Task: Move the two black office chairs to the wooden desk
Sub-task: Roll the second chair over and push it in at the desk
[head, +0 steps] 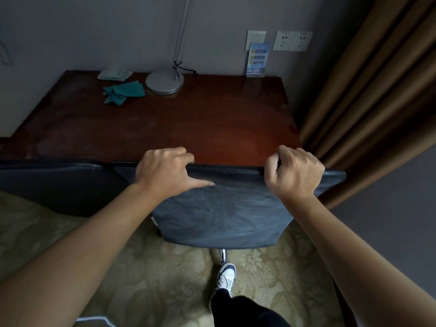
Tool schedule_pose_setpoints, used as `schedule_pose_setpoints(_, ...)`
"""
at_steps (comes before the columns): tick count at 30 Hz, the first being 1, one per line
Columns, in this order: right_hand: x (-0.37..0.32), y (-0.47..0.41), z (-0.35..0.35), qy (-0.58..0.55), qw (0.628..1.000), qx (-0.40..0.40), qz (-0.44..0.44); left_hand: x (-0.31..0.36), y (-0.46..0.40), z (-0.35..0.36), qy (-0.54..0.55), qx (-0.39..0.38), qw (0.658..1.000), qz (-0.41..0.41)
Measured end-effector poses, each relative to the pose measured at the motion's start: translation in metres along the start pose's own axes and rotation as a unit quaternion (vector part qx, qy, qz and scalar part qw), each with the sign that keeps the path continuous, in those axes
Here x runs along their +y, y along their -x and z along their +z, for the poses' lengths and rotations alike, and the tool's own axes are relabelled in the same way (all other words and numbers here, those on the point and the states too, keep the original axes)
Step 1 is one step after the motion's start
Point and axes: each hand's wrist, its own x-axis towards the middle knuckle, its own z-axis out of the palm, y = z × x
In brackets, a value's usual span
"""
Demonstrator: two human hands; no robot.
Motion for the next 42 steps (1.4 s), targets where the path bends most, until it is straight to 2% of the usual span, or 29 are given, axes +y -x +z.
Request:
schedule_pose_setpoints(6, 0.02, -0.037, 0.04, 0.011, 1.0, -0.008, 0.015, -0.008, -0.047, 0.025, 0.003, 0.006, 1.0, -0.003)
schedule_pose_setpoints(9, 0.036, -0.042, 0.058, 0.013, 0.999, 0.027, -0.012, -0.009, -0.056, 0.045, -0.019, 0.052, 0.998, 0.0)
schedule_pose_setpoints(13, 0.035, -0.032, 0.059, 0.019, 0.999, 0.033, -0.014, -0.01, -0.047, 0.053, -0.024, 0.095, 0.995, 0.027)
schedule_pose_setpoints(23, 0.031, -0.028, 0.05, 0.014, 1.0, 0.009, 0.017, -0.003, -0.044, 0.041, -0.006, 0.021, 1.0, -0.004)
schedule_pose_setpoints(34, 0.03, -0.026, 0.045, 0.006, 1.0, -0.015, 0.022, -0.001, -0.042, 0.039, -0.006, -0.011, 0.999, -0.034)
schedule_pose_setpoints(42, 0.029, -0.024, 0.037, -0.015, 0.998, -0.06, 0.025, 0.006, -0.042, 0.027, 0.017, -0.098, 0.991, -0.087)
